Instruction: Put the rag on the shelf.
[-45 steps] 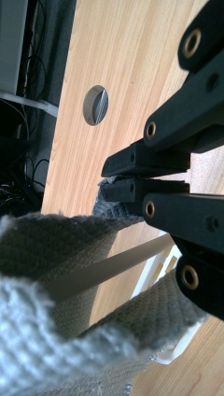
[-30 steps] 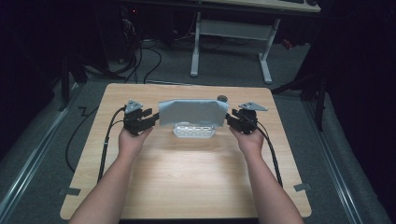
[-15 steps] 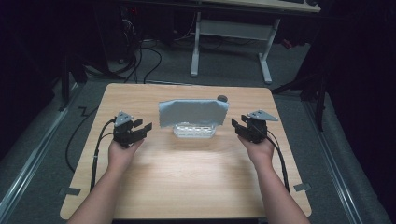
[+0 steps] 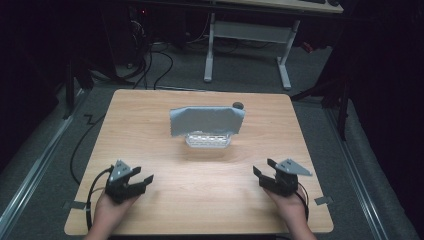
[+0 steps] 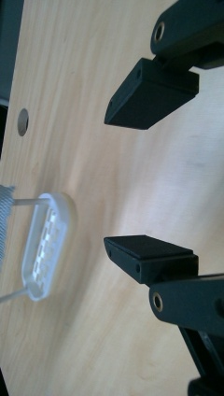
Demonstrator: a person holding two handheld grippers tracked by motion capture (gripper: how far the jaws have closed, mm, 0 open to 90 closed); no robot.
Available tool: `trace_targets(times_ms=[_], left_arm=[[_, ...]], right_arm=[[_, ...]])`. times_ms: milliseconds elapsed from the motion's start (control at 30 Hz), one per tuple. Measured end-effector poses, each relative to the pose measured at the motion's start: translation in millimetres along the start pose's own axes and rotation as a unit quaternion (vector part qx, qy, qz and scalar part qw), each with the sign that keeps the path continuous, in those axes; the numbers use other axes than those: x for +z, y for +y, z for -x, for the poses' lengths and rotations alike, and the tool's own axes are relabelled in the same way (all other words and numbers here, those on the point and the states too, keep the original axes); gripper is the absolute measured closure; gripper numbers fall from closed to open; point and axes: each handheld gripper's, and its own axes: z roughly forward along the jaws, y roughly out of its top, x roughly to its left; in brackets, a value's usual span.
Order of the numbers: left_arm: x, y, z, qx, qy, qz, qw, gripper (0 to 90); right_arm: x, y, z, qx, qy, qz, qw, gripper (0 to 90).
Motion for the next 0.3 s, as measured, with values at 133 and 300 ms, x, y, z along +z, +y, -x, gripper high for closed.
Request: trace_targets(times_ms=[133,300], left_arm=[[-9.8,-1.3,-0.4,-0.004,0.000,0.000,1.0000,42.4],[-6.4,-3.6,-7.6,-0.052,-0.021,0.005,0.9984,43.3]], right_arm=[[-22.0,-29.3,-7.2,0.001,-0.015,0.016,0.9998,37.8],[-22.4,-28.7,-5.1,0.002,-0.027,0.013,0.9995,37.0]])
